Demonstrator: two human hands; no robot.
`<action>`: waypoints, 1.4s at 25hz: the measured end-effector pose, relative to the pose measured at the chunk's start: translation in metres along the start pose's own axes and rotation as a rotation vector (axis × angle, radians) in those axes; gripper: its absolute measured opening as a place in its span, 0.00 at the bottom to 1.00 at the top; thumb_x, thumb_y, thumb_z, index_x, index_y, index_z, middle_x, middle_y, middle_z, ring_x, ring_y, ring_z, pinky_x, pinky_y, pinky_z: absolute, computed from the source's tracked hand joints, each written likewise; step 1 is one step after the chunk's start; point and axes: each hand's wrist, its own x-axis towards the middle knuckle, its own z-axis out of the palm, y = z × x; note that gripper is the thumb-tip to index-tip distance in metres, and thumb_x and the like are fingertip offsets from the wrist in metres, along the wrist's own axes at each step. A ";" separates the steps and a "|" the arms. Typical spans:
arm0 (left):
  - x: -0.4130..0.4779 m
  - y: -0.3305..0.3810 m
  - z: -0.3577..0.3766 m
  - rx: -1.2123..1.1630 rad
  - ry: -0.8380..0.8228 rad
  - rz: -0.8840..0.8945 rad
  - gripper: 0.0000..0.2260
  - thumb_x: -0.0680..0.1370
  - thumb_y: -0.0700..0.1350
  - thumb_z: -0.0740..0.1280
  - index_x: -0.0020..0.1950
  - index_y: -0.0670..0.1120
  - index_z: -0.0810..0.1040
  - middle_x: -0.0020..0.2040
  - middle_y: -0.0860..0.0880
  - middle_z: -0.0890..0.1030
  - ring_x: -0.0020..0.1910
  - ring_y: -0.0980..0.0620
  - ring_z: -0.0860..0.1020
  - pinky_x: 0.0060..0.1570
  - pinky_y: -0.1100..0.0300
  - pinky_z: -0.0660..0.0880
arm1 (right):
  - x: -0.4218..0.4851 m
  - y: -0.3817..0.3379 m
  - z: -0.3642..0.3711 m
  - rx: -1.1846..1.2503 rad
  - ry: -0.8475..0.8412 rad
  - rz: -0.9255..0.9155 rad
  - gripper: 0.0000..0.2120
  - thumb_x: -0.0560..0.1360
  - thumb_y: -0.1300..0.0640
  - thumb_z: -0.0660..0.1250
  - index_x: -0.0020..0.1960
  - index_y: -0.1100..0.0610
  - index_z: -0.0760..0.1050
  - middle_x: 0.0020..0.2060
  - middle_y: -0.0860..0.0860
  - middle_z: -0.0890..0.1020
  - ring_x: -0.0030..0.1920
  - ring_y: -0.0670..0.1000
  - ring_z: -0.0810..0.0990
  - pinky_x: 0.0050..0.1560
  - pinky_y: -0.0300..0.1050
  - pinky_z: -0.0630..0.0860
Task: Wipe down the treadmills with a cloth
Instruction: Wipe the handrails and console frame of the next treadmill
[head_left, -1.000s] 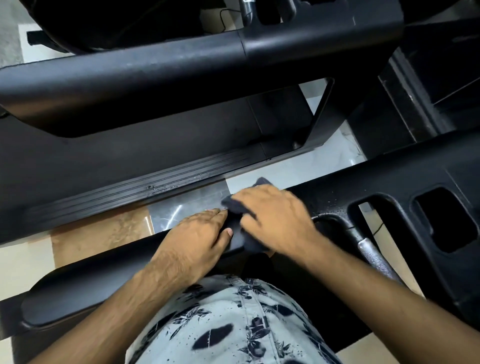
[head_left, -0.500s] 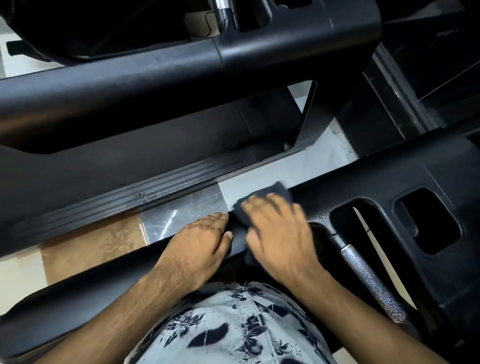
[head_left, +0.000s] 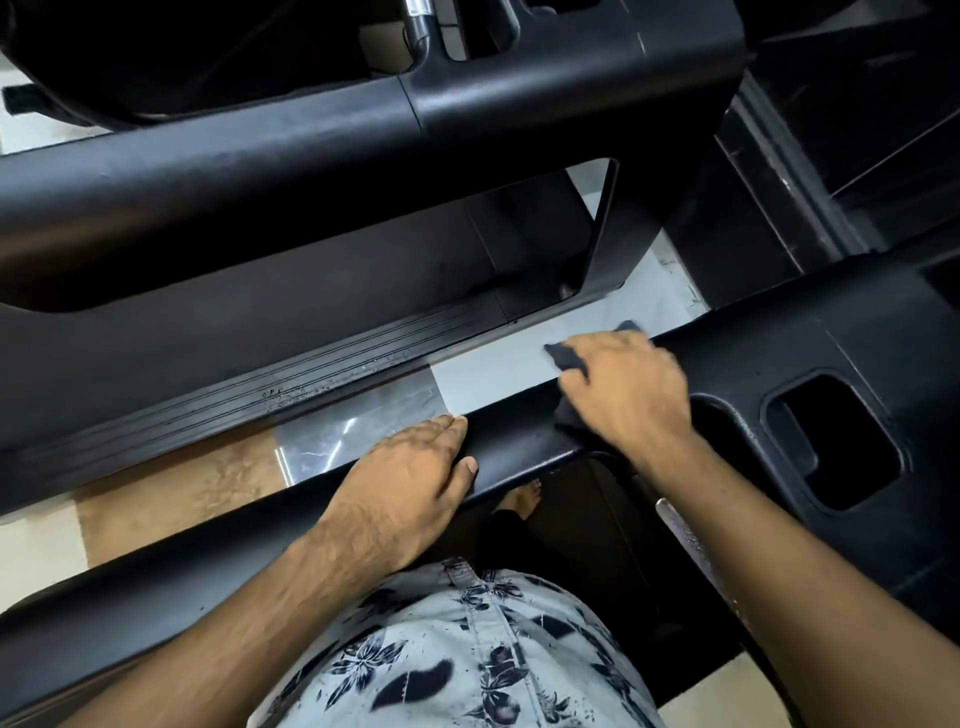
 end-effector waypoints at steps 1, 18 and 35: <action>0.000 0.003 0.001 0.003 -0.007 -0.003 0.25 0.83 0.55 0.49 0.79 0.47 0.55 0.78 0.50 0.59 0.77 0.56 0.56 0.72 0.66 0.48 | 0.002 0.003 0.002 -0.030 0.024 0.021 0.20 0.76 0.48 0.58 0.66 0.46 0.75 0.64 0.48 0.79 0.65 0.53 0.73 0.62 0.52 0.72; 0.027 0.027 0.012 -0.026 -0.027 -0.057 0.25 0.83 0.55 0.51 0.78 0.48 0.57 0.78 0.51 0.61 0.76 0.56 0.58 0.76 0.59 0.54 | 0.010 0.005 0.006 -0.041 -0.057 -0.337 0.18 0.77 0.47 0.57 0.65 0.47 0.74 0.63 0.47 0.79 0.65 0.54 0.74 0.60 0.49 0.73; 0.064 0.053 0.017 -0.019 -0.016 0.002 0.24 0.83 0.55 0.51 0.78 0.48 0.59 0.78 0.51 0.61 0.76 0.57 0.59 0.75 0.61 0.54 | -0.053 0.055 0.036 -0.047 0.181 -0.378 0.27 0.74 0.49 0.58 0.73 0.48 0.70 0.73 0.48 0.73 0.72 0.54 0.71 0.63 0.59 0.72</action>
